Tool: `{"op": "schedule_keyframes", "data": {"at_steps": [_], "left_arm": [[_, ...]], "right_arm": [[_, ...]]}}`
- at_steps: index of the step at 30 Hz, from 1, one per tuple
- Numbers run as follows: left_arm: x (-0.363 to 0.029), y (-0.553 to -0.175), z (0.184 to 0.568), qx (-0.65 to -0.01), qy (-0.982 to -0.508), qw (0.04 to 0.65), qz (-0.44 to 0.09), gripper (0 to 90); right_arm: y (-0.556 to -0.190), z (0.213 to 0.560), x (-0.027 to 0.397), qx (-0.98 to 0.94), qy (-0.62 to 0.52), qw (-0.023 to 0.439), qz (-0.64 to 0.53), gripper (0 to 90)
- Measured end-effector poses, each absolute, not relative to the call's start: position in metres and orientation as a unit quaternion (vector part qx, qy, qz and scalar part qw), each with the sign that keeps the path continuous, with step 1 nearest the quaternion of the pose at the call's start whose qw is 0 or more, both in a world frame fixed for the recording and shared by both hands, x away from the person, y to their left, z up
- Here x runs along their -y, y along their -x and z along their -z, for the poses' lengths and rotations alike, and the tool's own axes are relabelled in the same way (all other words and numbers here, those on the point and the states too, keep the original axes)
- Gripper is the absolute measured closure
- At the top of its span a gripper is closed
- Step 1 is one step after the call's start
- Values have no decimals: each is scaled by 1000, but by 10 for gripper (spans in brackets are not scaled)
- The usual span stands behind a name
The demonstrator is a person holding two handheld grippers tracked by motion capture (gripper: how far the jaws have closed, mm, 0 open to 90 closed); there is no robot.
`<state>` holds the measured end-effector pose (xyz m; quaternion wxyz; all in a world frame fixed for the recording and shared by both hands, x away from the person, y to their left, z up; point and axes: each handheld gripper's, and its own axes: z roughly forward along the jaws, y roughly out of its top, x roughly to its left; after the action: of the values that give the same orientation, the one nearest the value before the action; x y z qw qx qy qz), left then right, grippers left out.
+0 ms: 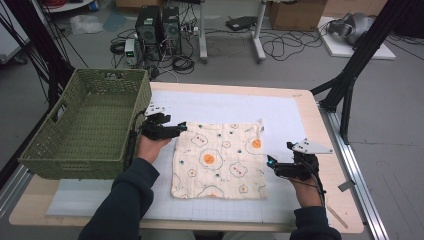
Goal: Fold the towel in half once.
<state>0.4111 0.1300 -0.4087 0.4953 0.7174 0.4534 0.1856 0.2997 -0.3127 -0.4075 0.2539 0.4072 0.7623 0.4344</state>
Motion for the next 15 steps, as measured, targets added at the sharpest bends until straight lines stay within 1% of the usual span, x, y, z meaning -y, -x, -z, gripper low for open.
{"op": "schedule_keyframes", "data": {"at_steps": [5,8,10,13,15], "left_arm": [[-125,-427,415,-462,-726,475,-184,310],[-121,-436,422,-466,-728,474,-165,316],[-118,-441,425,-465,-737,459,-172,314],[-115,-448,432,-470,-744,444,-168,312],[-114,-450,436,-469,-744,447,-163,312]], "right_arm": [[-301,409,313,-764,-407,252,-433,116],[-301,409,314,-763,-408,252,-433,116],[-301,410,315,-763,-410,251,-433,116],[-301,410,316,-762,-413,249,-433,116],[-301,410,316,-760,-412,250,-435,116]]}}
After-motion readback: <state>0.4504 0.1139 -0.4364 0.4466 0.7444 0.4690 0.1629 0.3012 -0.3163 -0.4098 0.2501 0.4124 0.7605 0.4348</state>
